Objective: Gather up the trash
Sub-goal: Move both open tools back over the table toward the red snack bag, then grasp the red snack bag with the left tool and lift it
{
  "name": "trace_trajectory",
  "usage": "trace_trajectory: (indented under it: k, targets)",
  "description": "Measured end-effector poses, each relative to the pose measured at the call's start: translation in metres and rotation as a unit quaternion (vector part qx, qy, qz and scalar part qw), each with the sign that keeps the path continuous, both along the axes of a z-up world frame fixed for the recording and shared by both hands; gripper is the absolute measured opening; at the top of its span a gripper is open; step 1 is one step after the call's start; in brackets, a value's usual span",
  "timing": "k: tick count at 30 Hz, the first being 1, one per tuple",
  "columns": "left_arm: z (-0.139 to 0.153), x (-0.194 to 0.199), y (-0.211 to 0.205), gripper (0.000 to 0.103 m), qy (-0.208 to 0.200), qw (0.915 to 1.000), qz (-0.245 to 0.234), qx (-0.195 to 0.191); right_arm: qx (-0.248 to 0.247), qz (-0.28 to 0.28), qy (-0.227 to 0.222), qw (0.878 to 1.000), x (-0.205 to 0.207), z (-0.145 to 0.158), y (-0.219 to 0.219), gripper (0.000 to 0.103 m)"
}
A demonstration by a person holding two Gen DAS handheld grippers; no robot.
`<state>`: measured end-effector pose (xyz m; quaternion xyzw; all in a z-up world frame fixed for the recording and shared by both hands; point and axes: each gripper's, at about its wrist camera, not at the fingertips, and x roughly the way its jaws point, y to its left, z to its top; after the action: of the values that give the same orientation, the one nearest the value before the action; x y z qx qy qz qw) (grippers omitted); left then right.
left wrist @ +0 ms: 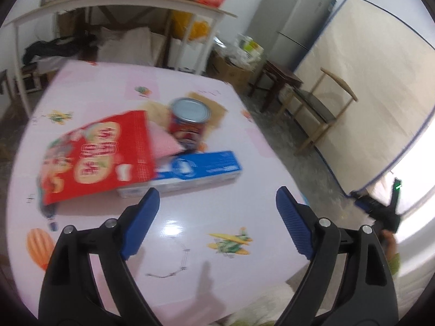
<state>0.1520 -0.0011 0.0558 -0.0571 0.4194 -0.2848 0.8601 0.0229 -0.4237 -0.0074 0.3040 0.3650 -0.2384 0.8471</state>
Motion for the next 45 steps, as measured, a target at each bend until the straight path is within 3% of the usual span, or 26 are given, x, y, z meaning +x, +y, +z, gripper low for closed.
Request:
trace_trajectory:
  k: [5,9,12,18,23,26,29,33,35,39,41,43,45]
  targets:
    - [0.000,0.001,0.038,0.086,-0.014,0.9989,0.043,0.007,0.005,0.115,-0.029,0.993,0.068,0.038,0.059,0.078]
    - [-0.003,0.004,0.063,0.087,-0.024,0.9964,0.076,0.027,0.007,0.214,-0.034,0.976,0.128,0.055,0.113,0.080]
    - [-0.007,0.010,0.083,0.087,-0.024,0.9949,0.093,0.030,0.018,0.254,-0.038,0.966,0.158,0.061,0.142,0.080]
    - [-0.024,0.024,0.118,0.087,0.001,0.9912,0.132,-0.008,0.090,0.350,-0.054,0.931,0.196,0.054,0.214,0.080]
    - [-0.058,0.042,0.149,0.086,0.074,0.9814,0.162,-0.072,0.152,0.398,-0.036,0.904,0.219,0.037,0.273,0.080]
    - [-0.071,0.048,0.162,0.086,0.094,0.9754,0.170,-0.105,0.156,0.409,-0.030,0.899,0.224,0.033,0.292,0.080]
    - [-0.077,0.056,0.174,0.082,0.099,0.9716,0.174,-0.126,0.161,0.402,-0.033,0.901,0.229,0.034,0.297,0.080]
    - [-0.076,0.078,0.190,0.075,0.093,0.9686,0.195,-0.122,0.189,0.394,-0.027,0.899,0.226,0.025,0.305,0.074]
    - [-0.070,0.102,0.193,0.070,0.085,0.9701,0.199,-0.109,0.216,0.398,-0.024,0.891,0.228,0.016,0.315,0.072]
    - [-0.065,0.169,0.185,0.061,0.091,0.9782,0.182,-0.039,0.281,0.378,-0.019,0.882,0.229,-0.010,0.333,0.067]
    - [-0.076,0.214,0.174,0.058,0.103,0.9809,0.165,0.003,0.298,0.369,-0.017,0.880,0.233,-0.023,0.346,0.067]
    - [-0.093,0.243,0.163,0.046,0.128,0.9800,0.149,0.034,0.320,0.354,-0.015,0.879,0.237,-0.035,0.351,0.065]
    - [-0.113,0.261,0.154,0.040,0.163,0.9783,0.121,0.040,0.342,0.331,-0.013,0.879,0.240,-0.047,0.352,0.061]
